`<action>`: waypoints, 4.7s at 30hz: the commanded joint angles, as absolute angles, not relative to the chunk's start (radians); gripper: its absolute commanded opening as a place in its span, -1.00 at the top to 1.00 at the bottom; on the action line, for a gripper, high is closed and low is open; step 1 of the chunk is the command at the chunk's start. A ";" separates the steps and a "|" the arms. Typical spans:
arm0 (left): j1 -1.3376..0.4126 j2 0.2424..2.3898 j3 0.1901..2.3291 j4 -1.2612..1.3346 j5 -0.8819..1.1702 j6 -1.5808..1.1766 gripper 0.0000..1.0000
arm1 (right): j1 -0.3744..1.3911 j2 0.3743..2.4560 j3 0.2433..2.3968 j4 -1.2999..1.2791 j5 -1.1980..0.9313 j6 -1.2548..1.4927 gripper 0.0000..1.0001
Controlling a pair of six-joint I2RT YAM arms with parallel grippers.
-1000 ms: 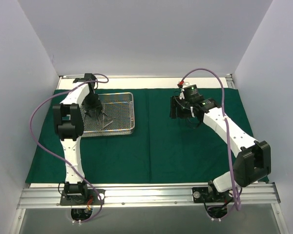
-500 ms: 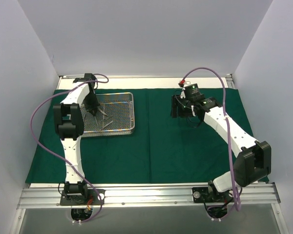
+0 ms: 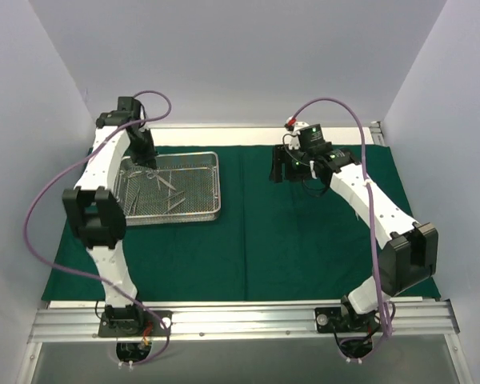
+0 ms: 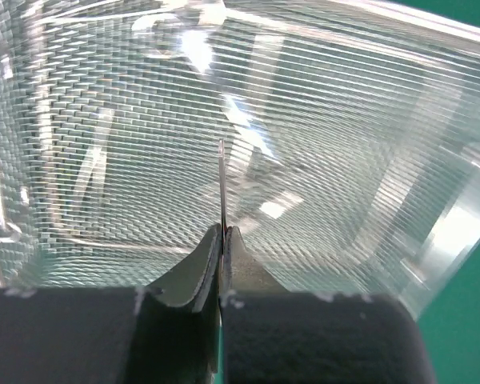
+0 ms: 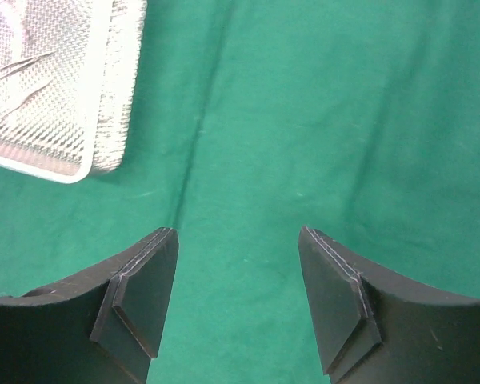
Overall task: Open and lay out the surgical kit
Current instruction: Pick up the medical item from the container, then place the medical item in the surgical kit.
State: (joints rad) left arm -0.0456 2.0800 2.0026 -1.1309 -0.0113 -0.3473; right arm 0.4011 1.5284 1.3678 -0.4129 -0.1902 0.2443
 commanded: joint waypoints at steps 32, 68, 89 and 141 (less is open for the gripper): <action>-0.357 1.577 1.348 -0.173 1.086 -0.716 0.95 | 0.385 1.643 1.374 0.239 -1.123 0.604 -0.18; -0.459 1.523 1.566 -0.615 0.582 -0.336 -0.61 | 0.324 1.631 1.485 0.210 -0.844 0.870 1.00; -0.503 1.655 1.663 -0.718 0.572 -0.278 0.95 | 0.319 1.577 1.499 0.027 -0.858 0.820 0.71; -0.695 1.074 0.974 -0.618 1.038 -0.673 0.95 | 1.172 1.233 1.365 -0.733 -0.080 -1.187 0.17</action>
